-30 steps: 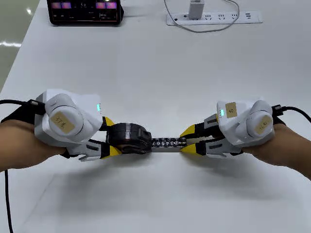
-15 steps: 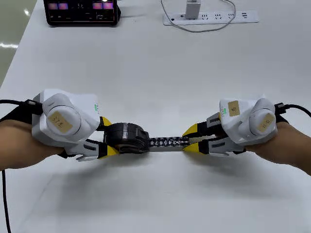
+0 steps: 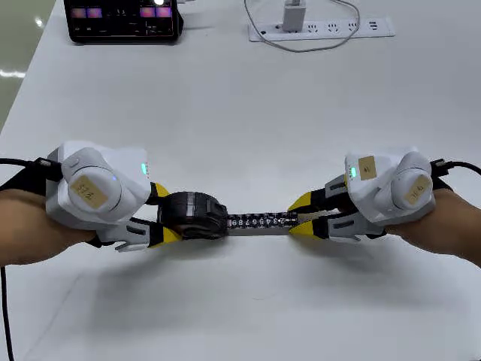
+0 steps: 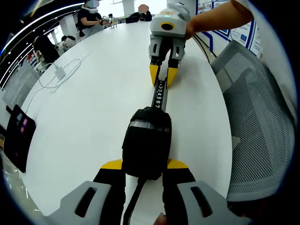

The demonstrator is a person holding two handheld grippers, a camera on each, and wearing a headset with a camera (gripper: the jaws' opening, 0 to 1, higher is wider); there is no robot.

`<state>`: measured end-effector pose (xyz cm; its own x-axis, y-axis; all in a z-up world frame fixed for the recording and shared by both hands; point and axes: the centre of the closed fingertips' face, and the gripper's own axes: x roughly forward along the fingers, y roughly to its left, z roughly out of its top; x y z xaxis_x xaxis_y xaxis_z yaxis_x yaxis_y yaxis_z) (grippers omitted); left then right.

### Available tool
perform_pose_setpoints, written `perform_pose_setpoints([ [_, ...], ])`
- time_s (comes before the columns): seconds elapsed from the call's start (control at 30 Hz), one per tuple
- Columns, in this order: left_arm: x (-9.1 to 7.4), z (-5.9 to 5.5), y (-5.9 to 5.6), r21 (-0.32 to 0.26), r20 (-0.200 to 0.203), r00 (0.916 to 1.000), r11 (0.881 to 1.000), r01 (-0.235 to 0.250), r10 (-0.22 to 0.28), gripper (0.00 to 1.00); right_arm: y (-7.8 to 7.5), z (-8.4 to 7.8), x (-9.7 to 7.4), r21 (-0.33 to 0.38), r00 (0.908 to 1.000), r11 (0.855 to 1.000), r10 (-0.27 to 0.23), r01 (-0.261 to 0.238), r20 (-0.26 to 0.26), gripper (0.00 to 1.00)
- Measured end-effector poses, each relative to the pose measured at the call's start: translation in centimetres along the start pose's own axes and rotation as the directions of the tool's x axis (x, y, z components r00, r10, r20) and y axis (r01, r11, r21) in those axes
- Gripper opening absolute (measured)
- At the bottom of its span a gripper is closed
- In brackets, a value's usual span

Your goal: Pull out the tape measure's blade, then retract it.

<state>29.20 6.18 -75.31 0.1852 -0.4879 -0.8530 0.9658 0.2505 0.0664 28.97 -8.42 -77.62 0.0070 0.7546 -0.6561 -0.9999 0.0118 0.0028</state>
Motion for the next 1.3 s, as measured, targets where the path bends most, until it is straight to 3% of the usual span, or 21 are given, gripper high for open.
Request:
perform_pose_setpoints([
  [1.3,0.0,0.0,-0.1,0.004,-0.005,1.0,1.0,-0.001,0.001,0.24,0.1,-2.7,-3.4,0.024,0.9991,1.0,-0.018,0.018,-0.039,0.1],
])
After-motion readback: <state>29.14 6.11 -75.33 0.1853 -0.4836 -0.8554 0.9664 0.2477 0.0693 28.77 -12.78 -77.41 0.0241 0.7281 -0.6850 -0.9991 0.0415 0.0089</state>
